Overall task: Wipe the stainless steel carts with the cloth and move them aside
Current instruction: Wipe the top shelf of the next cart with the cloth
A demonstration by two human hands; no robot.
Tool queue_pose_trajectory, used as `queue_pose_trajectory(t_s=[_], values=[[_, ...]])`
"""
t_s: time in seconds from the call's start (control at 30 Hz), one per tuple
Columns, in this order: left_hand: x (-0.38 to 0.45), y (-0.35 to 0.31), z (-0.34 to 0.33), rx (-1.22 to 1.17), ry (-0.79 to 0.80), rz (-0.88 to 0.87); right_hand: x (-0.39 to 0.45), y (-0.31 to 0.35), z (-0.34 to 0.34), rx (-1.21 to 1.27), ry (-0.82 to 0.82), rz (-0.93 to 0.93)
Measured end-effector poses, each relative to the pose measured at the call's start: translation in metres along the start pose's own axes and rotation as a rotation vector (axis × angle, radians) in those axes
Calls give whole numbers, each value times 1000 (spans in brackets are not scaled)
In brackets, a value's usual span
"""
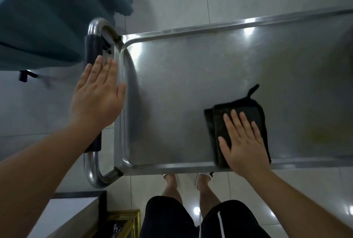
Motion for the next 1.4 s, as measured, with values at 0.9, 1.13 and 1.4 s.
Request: queue_pose_trajectory(t_s=[0.9,1.13,1.4], values=[[2,3,-3,-2,-8,-1,74,-58,37,52,7,-93],[2,7,-6,-27,-32,6,-28,-77,6,9,35,-240],[4,10,-6,-50,-51,-23,-29,135,-31,136,-91,-74]])
Point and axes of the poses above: each hand's wrist, its own x-axis towards the middle knuckle, its own z-axis out of the back of the hand, y = z × x, the point moved 4 cm from there along x, towards the middle knuckle, and after that the axes turned 3 degrees about -z, right-handed, at the moved point
